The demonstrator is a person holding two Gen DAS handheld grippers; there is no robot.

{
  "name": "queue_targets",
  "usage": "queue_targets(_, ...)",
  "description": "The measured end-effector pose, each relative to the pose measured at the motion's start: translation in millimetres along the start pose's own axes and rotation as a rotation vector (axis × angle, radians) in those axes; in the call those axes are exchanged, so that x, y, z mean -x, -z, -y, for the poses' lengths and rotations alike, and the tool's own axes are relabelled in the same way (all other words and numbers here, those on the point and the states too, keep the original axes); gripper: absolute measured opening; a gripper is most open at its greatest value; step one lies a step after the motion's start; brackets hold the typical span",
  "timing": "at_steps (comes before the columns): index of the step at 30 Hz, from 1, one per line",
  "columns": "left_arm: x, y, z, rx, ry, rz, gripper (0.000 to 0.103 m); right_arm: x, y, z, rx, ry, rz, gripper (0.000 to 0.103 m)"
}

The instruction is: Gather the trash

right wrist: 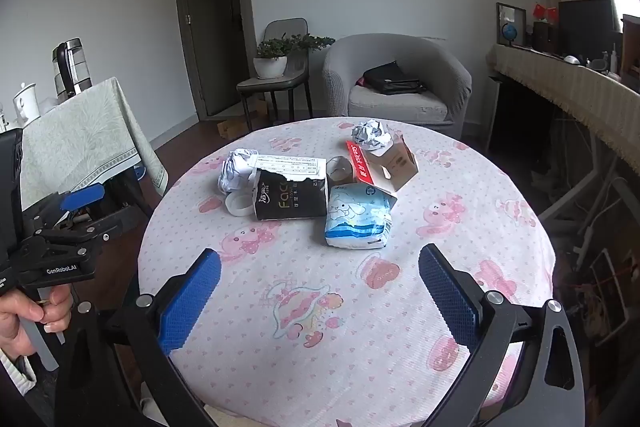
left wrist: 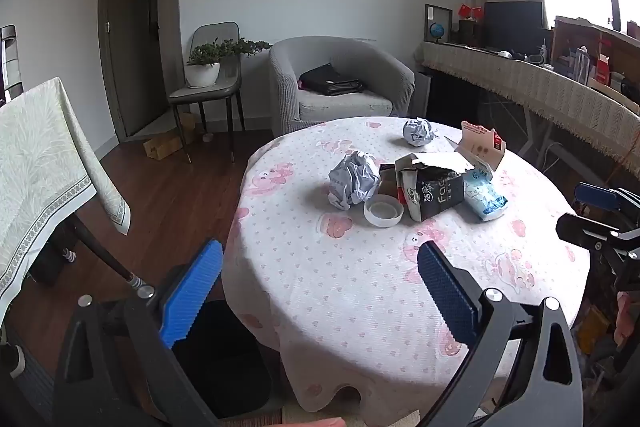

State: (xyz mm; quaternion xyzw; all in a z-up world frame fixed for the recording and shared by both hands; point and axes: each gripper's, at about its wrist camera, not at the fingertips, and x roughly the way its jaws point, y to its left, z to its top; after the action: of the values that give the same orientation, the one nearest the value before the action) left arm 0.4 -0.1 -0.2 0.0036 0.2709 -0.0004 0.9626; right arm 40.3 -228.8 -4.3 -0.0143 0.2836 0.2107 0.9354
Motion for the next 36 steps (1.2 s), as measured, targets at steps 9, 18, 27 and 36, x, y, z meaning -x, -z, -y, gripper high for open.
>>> queue_targets(9,0.5,-0.1,-0.1,0.004,0.004,-0.002,0.100,0.8,-0.5,1.0,-0.009,-0.006,0.003,0.100)
queue_targets(18,-2.6,1.6,-2.4,0.002,0.000,-0.002,0.100,0.2,-0.3,1.6,-0.011,-0.007,0.002,0.100)
queue_targets(27,-2.7,2.4,-5.1,0.005,-0.002,-0.005,0.100,0.7,0.1,2.9,-0.011,-0.005,0.003,0.100)
queue_targets(36,-4.1,3.0,-5.9,0.008,-0.001,-0.007,0.100,0.8,-1.0,5.1,-0.012,-0.007,0.003,0.100)
